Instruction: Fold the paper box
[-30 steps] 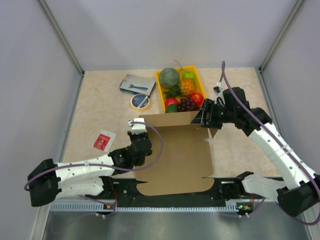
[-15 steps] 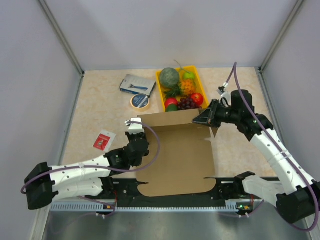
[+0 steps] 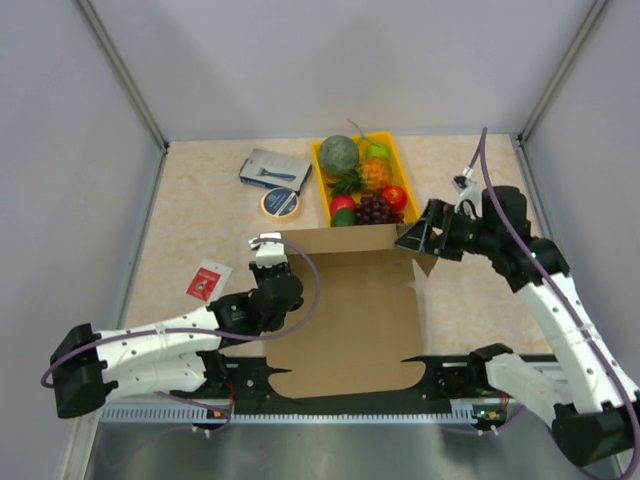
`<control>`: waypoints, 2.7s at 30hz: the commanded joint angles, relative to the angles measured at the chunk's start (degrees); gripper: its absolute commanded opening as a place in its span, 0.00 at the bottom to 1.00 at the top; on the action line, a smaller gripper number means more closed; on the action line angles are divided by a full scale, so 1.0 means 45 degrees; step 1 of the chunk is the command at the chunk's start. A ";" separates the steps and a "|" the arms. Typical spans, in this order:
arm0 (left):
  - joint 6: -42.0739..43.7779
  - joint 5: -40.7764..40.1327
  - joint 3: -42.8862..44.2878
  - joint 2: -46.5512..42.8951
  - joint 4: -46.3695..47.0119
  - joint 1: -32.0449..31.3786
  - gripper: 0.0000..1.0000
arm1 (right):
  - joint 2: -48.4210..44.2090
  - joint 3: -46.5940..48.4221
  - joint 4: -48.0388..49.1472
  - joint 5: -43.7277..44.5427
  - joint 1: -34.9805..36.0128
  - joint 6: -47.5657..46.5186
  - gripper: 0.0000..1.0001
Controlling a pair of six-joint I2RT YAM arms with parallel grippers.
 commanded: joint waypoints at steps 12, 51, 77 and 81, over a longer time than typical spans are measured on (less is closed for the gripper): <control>-0.2761 0.0050 0.3689 -0.0318 -0.4784 0.0270 0.00 | -0.3282 -0.2253 0.0513 0.6196 0.1892 -0.2496 0.46; -0.2586 0.0675 0.5038 -0.0240 -0.5255 0.0836 0.00 | -0.4378 -0.3680 0.2370 0.6696 0.3512 -0.1010 0.29; -0.2899 0.1261 0.4842 -0.0125 -0.5021 0.0875 0.00 | -0.3885 -0.4868 0.5710 0.8210 0.3572 -0.1578 0.35; -0.2899 0.1339 0.5038 0.0286 -0.4807 0.0875 0.00 | -0.4296 -0.5474 0.6314 0.7507 0.3591 -0.1363 0.41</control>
